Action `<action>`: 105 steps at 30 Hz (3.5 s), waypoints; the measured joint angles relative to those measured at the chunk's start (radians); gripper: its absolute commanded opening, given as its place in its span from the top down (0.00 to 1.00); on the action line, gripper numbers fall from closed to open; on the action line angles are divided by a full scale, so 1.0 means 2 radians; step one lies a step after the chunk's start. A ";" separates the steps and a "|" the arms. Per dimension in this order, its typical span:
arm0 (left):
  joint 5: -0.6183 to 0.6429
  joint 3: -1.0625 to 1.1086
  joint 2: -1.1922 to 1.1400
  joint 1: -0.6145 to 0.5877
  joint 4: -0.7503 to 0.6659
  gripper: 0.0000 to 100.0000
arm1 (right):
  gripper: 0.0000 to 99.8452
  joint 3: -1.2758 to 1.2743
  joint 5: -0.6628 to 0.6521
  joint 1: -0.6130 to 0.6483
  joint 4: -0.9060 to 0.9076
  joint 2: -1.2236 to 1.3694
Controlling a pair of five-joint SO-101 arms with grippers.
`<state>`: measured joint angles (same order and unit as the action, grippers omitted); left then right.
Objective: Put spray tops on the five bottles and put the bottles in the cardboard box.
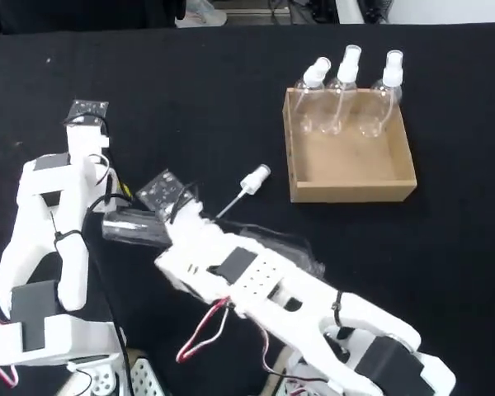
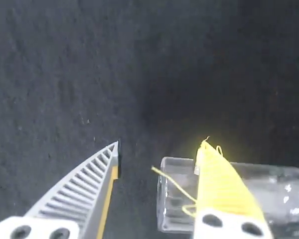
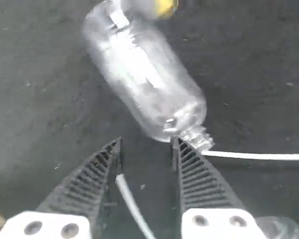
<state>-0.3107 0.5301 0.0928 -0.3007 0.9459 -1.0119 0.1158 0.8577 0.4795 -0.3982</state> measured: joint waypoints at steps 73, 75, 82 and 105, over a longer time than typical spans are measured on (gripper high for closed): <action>-0.006 0.198 0.193 -0.063 0.066 0.75 | 0.88 0.051 0.243 -0.005 0.018 0.065; -0.006 0.206 0.219 -0.058 0.077 0.75 | 0.88 0.051 0.255 -0.005 0.008 0.078; -0.006 0.262 0.318 -0.015 0.092 0.75 | 0.88 0.055 0.265 -0.006 -0.038 0.094; -0.018 0.249 0.479 -0.227 0.156 0.75 | 0.75 0.140 0.134 0.047 0.005 0.084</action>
<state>-0.3475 1.0273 1.0518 -0.7549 1.2574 -0.7311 0.3844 0.9513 0.4902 -0.2294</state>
